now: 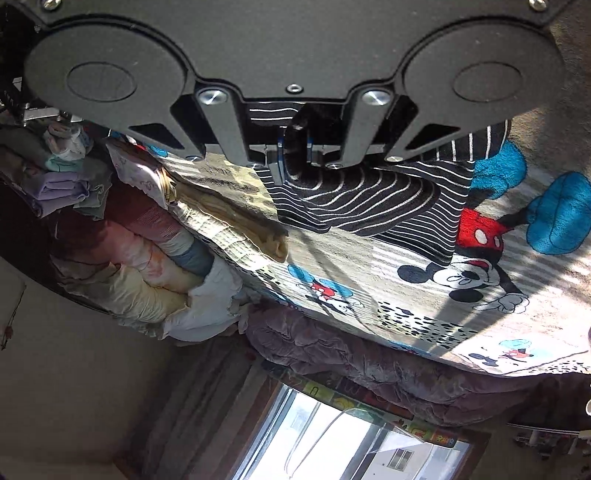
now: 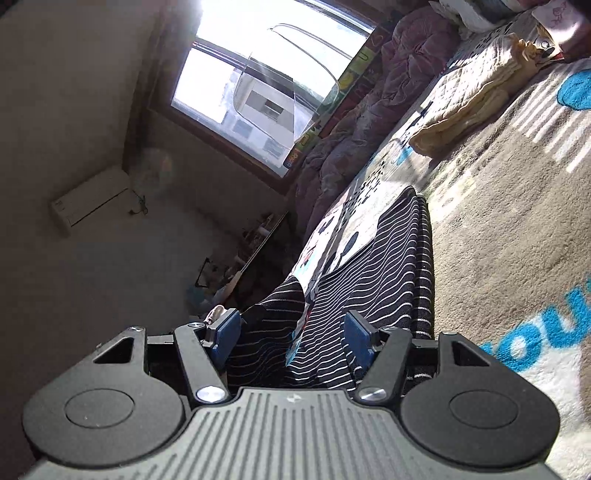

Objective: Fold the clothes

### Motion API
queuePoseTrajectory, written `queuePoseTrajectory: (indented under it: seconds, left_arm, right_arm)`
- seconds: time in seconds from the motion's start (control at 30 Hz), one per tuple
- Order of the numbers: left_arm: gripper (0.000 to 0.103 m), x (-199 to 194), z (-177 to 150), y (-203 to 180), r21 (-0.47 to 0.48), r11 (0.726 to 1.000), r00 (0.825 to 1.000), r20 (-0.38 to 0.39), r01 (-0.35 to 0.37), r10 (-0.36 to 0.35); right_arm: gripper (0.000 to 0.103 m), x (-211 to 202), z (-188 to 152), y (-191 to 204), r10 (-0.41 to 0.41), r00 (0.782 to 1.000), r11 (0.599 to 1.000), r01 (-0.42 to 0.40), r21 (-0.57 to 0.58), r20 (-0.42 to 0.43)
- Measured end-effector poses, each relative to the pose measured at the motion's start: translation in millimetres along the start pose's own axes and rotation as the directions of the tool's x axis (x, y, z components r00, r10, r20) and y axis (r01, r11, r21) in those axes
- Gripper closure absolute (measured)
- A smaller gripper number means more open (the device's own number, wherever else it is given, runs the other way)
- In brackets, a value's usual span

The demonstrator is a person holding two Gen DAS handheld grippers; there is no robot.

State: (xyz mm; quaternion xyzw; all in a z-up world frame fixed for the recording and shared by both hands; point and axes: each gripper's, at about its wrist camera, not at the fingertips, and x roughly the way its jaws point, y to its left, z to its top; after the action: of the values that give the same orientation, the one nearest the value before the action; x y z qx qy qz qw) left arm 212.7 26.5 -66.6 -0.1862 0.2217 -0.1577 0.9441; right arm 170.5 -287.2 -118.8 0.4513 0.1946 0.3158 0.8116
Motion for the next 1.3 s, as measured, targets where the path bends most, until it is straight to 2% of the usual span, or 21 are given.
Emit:
queuePoseTrajectory:
  seconds: [0.1,0.23,0.4,0.67,0.77,0.83,0.87,1.0,1.03,1.1,1.17,1.3]
  left_arm:
    - [0.096,8.1,-7.1,-15.9,0.03,1.0,1.0,-0.019,0.008,-0.007]
    - [0.096,15.9,-13.6,-36.8,0.049,0.999,0.999,-0.031,0.011,-0.01]
    - [0.096,32.3,-24.6,-79.1,0.194,0.981,0.998,-0.056,0.018,-0.007]
    - [0.096,65.0,-38.8,-114.9,0.298,0.955,0.994,-0.105,-0.007,0.04]
    - [0.096,74.5,-44.4,-116.9,0.317,0.948,0.984,-0.173,0.028,0.029]
    - [0.071,80.8,-48.0,-118.3,0.329,0.943,0.976,-0.218,0.052,0.023]
    - [0.046,74.2,-48.5,-117.2,0.325,0.944,0.978,-0.21,0.055,0.015]
    - [0.043,36.7,-44.2,-107.6,0.32,0.947,0.984,-0.176,0.035,0.023]
    - [0.043,23.1,-41.5,-102.3,0.304,0.952,0.987,-0.16,0.043,0.006]
    - [0.043,-2.1,-37.1,-91.1,0.272,0.961,0.992,-0.126,0.046,-0.012]
    - [0.043,-18.3,-36.6,-79.9,0.249,0.968,0.994,-0.107,0.02,0.007]
    - [0.043,-9.0,-33.1,-63.7,0.09,0.995,0.989,-0.141,0.047,-0.034]
  right_arm:
    - [0.04,1.0,11.3,-15.9,0.024,0.999,0.996,-0.027,0.08,0.035]
    - [0.04,12.0,21.5,-29.7,0.045,0.998,0.991,-0.049,0.121,0.039]
    - [0.036,24.3,29.3,-43.1,0.066,0.997,0.982,-0.07,0.177,0.028]
    - [0.032,28.5,35.1,-78.1,0.069,0.997,0.928,-0.08,0.365,0.043]
    - [0.031,29.0,34.8,-88.2,0.033,0.998,0.914,-0.053,0.402,0.058]
    - [0.032,30.4,33.4,-93.7,0.012,0.998,0.905,-0.036,0.425,0.059]
    - [0.032,31.3,32.5,-95.3,0.005,0.998,0.902,-0.029,0.432,0.057]
    - [0.032,35.5,31.5,-90.3,-0.027,0.999,0.919,0.013,0.395,0.031]
    - [0.032,36.4,31.5,-88.4,-0.037,0.999,0.923,0.024,0.383,0.025]
    - [0.032,37.4,32.7,-78.4,-0.078,0.997,0.943,0.073,0.323,0.004]
    - [0.03,38.1,33.8,-67.6,-0.114,0.993,0.96,0.113,0.257,-0.013]
    - [0.028,34.7,36.4,-47.9,-0.206,0.979,0.971,0.203,0.123,0.009]
